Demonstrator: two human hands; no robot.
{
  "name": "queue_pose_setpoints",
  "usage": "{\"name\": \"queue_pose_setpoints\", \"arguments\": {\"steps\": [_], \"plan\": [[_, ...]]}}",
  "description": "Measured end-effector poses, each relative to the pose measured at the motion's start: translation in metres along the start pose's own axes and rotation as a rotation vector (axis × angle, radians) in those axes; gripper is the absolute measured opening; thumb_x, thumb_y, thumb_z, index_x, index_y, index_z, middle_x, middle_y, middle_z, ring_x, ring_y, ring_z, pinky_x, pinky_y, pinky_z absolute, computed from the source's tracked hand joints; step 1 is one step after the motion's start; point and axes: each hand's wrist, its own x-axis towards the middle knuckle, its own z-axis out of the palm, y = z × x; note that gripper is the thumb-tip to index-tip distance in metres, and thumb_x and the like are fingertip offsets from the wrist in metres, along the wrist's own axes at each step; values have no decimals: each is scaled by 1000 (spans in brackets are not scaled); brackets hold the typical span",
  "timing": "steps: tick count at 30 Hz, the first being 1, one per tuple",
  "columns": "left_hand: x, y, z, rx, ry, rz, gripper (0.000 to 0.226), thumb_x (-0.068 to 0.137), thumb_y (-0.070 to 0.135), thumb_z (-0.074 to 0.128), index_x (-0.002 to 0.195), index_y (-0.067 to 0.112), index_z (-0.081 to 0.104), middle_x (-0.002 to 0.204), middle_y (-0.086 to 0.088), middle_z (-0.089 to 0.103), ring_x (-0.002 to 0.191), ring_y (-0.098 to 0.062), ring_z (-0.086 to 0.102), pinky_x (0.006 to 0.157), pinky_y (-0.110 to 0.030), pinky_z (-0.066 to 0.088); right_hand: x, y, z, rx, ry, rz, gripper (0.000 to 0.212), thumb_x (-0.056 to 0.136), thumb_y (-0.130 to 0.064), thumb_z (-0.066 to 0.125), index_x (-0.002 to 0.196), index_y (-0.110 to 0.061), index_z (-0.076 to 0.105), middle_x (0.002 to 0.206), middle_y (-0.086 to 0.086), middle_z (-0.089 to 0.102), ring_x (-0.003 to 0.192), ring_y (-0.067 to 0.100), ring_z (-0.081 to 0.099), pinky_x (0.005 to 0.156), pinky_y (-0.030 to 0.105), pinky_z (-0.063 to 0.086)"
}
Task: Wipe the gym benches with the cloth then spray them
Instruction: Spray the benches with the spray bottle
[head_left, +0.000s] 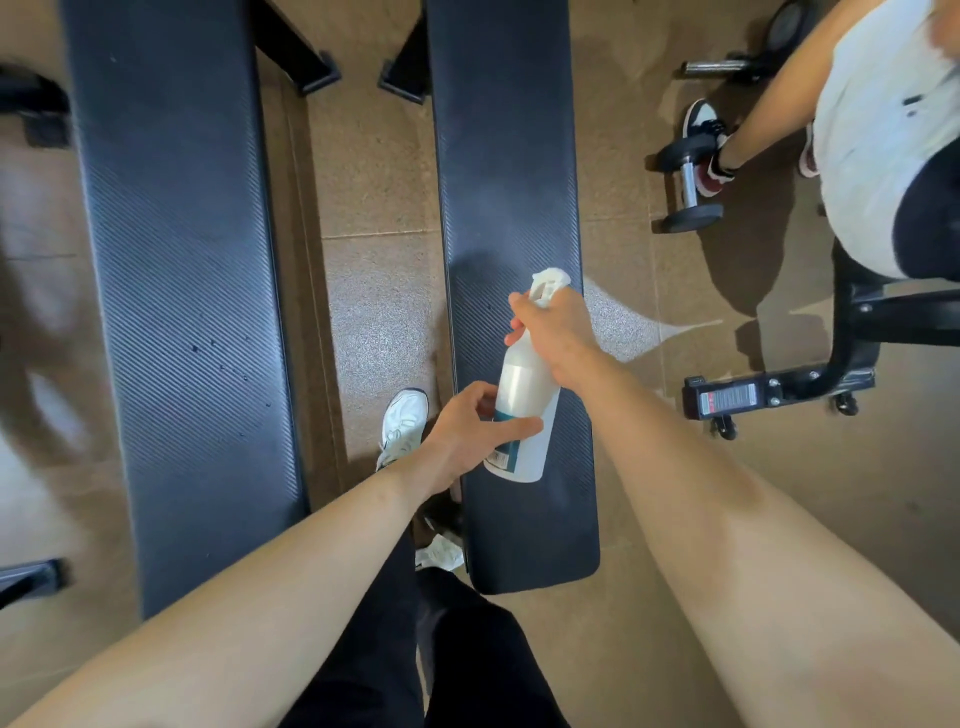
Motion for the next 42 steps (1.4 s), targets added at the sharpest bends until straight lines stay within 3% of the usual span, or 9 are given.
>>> {"name": "queue_pose_setpoints", "arguments": {"steps": [7,10,13,18,24,28,33,38,42], "plan": [[-23,1,16,-21,8,-6,49,78,38,88,111,17,60,108,-7,68,101,-26,69,82,-39,58,-12,5,-16,21,-121,11,28,96,-20,69,120,-9,58,101,4,69,60,19,73,66,38,61],[-24,2,19,37,54,29,50,78,37,88,114,16,60,104,-1,68,92,-17,66,71,-27,53,-12,8,-15,78,-76,-20,22,96,-22,68,112,-8,61,91,5,70,53,15,70,59,32,58],[-9,5,11,27,56,20,52,78,36,88,117,17,59,104,2,66,93,-14,64,76,-26,52,3,5,-6,55,-26,-13,25,96,-26,67,110,-6,61,85,4,70,49,11,67,54,26,55],[39,34,-19,-6,9,-3,50,79,33,88,117,16,60,108,-3,67,100,-20,66,82,-31,54,50,-26,4,32,-39,-20,27,96,-23,67,120,-13,60,104,0,71,57,13,72,57,25,57],[101,88,-63,26,-2,-3,48,79,37,88,113,16,62,105,-1,69,90,-14,65,66,-14,49,120,-86,23,5,27,62,13,96,-26,66,98,-14,61,79,1,69,53,12,69,61,29,57],[140,127,-87,42,16,6,45,84,38,83,117,16,60,102,4,66,83,-4,62,56,-6,44,172,-125,34,27,-12,81,16,95,-26,69,103,-15,61,90,5,73,58,16,73,59,31,59],[188,166,-109,-11,5,13,48,82,44,83,116,21,57,108,3,65,98,-14,65,76,-22,51,226,-168,42,33,13,63,19,94,-27,70,107,-16,62,94,1,72,59,15,73,58,30,58],[222,201,-128,11,5,42,54,84,46,81,124,23,54,112,6,63,99,-11,63,73,-19,49,259,-202,43,-47,72,26,27,97,-39,65,101,-13,62,82,0,72,52,7,69,55,22,51],[243,221,-139,5,19,61,51,83,47,81,120,24,55,110,5,63,97,-10,63,75,-21,51,279,-230,43,-17,15,-35,24,95,-32,69,114,-18,61,103,-4,72,62,12,75,56,25,55]]}}
